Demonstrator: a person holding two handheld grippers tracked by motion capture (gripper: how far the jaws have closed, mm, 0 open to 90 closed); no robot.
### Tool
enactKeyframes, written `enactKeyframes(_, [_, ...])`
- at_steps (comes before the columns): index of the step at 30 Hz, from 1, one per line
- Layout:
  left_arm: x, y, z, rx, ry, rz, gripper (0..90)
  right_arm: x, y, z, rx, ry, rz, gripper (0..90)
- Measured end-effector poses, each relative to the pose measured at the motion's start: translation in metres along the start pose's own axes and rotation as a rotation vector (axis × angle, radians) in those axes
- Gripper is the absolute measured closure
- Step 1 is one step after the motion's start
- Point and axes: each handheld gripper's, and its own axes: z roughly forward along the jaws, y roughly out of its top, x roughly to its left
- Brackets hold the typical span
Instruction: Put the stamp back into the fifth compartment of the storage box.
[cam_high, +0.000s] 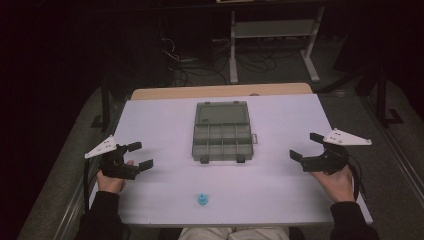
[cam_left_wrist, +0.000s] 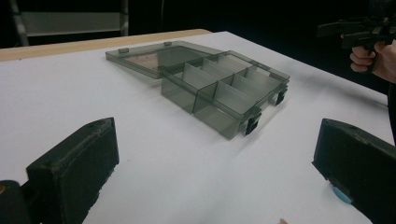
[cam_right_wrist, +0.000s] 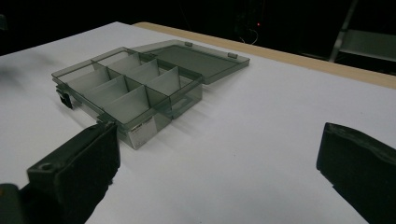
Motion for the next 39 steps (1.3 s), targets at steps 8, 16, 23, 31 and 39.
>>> enactKeyframes(8, [0.000,0.000,0.000,0.001,0.002,-0.001,0.0,0.002,0.000,0.000,0.002,0.011,0.000,0.0])
enactKeyframes(16, [0.000,0.000,0.000,0.004,0.002,0.000,0.0,0.005,0.003,-0.001,0.004,0.016,0.003,0.0])
enactKeyframes(23, [0.000,0.000,0.000,0.000,0.002,0.000,0.0,0.005,0.006,0.001,0.015,0.025,-0.003,0.0])
enactKeyframes(31, [0.000,0.000,0.000,0.004,0.002,0.000,0.0,0.008,0.013,0.002,0.015,0.033,-0.012,0.0])
enactKeyframes(39, [0.000,0.000,-0.001,0.002,0.006,0.003,0.0,0.014,0.018,0.007,0.035,0.058,-0.032,0.0])
